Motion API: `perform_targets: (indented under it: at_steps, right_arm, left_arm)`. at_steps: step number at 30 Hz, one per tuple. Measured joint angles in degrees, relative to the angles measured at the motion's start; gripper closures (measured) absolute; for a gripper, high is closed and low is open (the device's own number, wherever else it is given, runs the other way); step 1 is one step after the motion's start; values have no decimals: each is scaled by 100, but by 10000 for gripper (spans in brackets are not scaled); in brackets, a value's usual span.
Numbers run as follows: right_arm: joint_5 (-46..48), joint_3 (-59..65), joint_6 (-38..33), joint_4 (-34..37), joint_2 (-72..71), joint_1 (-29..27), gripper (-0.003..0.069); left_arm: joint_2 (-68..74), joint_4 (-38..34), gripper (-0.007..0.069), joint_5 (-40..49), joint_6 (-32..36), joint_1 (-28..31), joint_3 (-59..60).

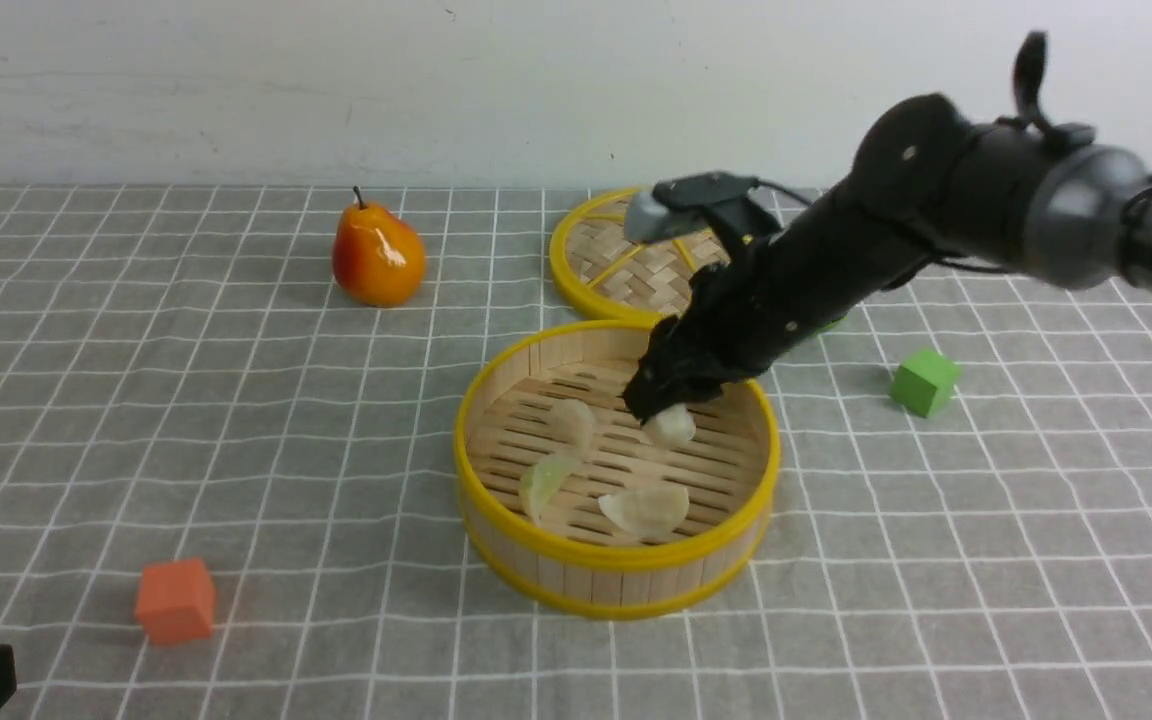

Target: Put the dumplings into the steamer on the table with the grey tablecloth.

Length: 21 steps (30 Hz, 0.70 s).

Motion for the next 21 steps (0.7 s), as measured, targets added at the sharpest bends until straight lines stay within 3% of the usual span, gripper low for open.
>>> perform_targets:
  at_steps: [3,10,13,16,21]
  right_arm:
    - [-79,0,169,-137,183,21,398]
    - [-206,0,942,-368,-26,-40,209]
    - [-218,0,1131,-519,-430,-131,210]
    - [-122,0,1162,-787,-1169,-231,305]
    - [-105,332,1162,-1248,-2850,-260,622]
  left_arm:
    - [0,0,387,-2,0,0,0]
    - [0,37,387,-90,0,0,0]
    - [0,43,387,-105,0,0,0]
    - [0,47,387,-105,0,0,0]
    - [0,47,387,-105,0,0,0]
